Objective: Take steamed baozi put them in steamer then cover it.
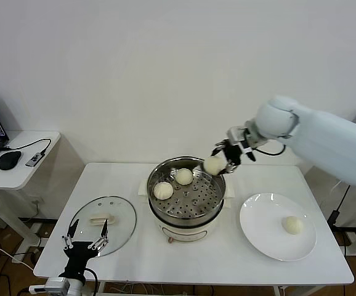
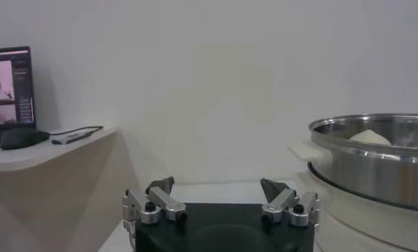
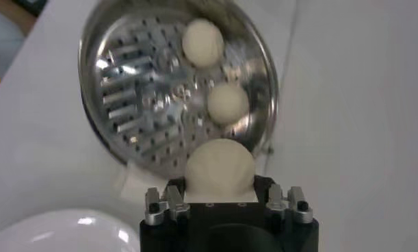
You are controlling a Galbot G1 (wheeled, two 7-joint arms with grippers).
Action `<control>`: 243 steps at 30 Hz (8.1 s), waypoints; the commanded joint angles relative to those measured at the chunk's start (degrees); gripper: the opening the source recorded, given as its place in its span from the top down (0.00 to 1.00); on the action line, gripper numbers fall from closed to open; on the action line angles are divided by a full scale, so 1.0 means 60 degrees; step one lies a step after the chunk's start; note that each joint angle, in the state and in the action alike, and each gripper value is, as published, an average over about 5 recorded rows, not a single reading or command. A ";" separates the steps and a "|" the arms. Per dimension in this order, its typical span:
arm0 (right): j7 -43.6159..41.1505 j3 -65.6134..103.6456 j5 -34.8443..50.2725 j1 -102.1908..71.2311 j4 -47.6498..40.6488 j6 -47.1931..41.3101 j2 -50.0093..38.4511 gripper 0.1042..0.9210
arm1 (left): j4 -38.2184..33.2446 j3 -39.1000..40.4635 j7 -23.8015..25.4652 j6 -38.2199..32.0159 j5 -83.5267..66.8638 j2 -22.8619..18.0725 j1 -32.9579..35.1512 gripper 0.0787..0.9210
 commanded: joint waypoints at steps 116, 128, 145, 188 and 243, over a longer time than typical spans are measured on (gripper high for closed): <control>0.0115 0.5565 -0.4239 -0.7799 -0.2681 -0.0694 -0.2793 0.12 | 0.0261 0.0257 0.0010 0.0064 0.0218 0.0344 -0.0201 0.12; 0.0087 0.5559 -0.4331 -0.7723 -0.2727 -0.0841 -0.2740 0.18 | 0.0319 0.0317 0.0002 0.0066 0.0247 0.0285 -0.0238 0.12; -0.0189 0.3613 -0.2692 -0.5238 -0.1210 -0.1483 -0.3750 0.40 | 0.0305 0.0349 0.0005 0.0073 0.0244 0.0304 -0.0293 0.12; 0.2166 -0.1424 0.3016 -0.0222 -0.0662 -0.5609 0.1646 0.37 | 0.0345 0.0323 -0.0004 0.0039 0.0185 0.0128 -0.0455 0.12; 0.9537 0.8236 0.2490 -1.0094 0.3396 -0.0164 -0.2699 0.12 | 0.0552 0.0196 0.0026 -0.0030 0.0201 0.0212 -0.0450 0.12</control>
